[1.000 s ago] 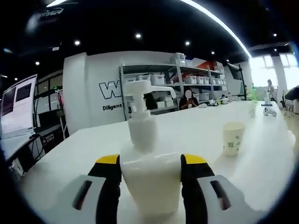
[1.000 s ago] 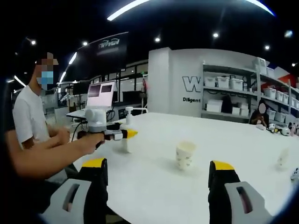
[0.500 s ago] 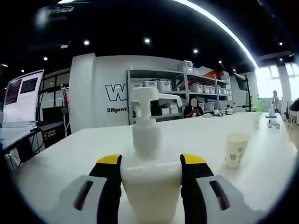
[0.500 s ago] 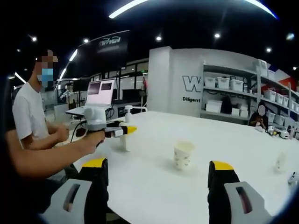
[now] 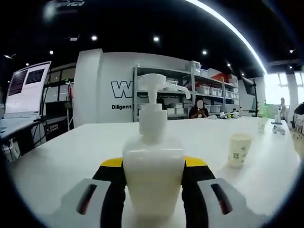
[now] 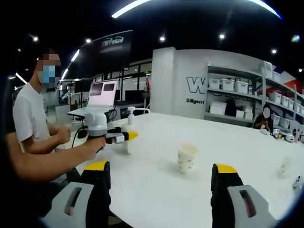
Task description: Hold the bottle steady, press the pump all the way down and release, and repeat the specified number of times to dispense into the cup
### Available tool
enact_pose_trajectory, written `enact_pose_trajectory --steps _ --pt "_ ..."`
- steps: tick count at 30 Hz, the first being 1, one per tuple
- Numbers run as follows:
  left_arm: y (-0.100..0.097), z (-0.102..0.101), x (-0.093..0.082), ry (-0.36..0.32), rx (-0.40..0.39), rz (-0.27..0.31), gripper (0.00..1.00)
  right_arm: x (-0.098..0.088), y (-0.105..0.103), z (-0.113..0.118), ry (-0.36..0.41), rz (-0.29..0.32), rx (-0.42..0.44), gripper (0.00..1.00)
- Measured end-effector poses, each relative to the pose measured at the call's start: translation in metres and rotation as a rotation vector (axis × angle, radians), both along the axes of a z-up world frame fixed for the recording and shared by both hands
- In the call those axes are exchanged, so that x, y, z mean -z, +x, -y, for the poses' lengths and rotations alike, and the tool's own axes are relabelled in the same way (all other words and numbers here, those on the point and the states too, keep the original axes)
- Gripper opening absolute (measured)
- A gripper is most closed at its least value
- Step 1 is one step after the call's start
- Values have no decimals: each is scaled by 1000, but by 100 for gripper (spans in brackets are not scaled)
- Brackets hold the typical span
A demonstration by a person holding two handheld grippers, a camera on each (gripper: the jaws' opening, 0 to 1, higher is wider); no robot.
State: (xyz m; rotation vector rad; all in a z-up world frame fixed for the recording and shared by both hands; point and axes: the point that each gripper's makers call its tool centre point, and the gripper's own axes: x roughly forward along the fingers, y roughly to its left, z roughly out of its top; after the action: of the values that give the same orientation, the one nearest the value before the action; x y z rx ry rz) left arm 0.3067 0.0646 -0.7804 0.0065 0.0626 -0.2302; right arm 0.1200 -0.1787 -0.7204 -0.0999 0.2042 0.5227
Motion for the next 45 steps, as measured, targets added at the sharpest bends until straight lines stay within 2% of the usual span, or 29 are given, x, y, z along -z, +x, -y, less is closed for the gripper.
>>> enact_pose_trajectory --steps 7,11,14,21,27,32,35,38,45 --pt "-1 2 0 0 3 5 42 -8 12 -2 -30 14 -22 87" --pt "-2 7 0 -2 24 4 42 -13 19 -3 -83 39 -57 77" --pt "-2 12 0 -7 30 6 42 -14 24 -2 -105 36 -55 79" --pt "0 25 2 -4 69 -9 41 -20 31 0 -117 34 -68 77" --pt "5 41 3 -1 95 -46 41 -30 41 0 -122 40 -90 76" --pt "3 54 4 -6 146 -50 41 -38 50 -5 -176 54 -118 74" --pt "8 62 5 -7 168 -64 41 -32 63 1 -279 44 -128 70" --pt "7 69 6 -4 198 -85 41 -37 73 4 -266 43 -131 68" --pt "8 81 7 -16 254 -86 41 -56 92 3 -243 57 -148 59"
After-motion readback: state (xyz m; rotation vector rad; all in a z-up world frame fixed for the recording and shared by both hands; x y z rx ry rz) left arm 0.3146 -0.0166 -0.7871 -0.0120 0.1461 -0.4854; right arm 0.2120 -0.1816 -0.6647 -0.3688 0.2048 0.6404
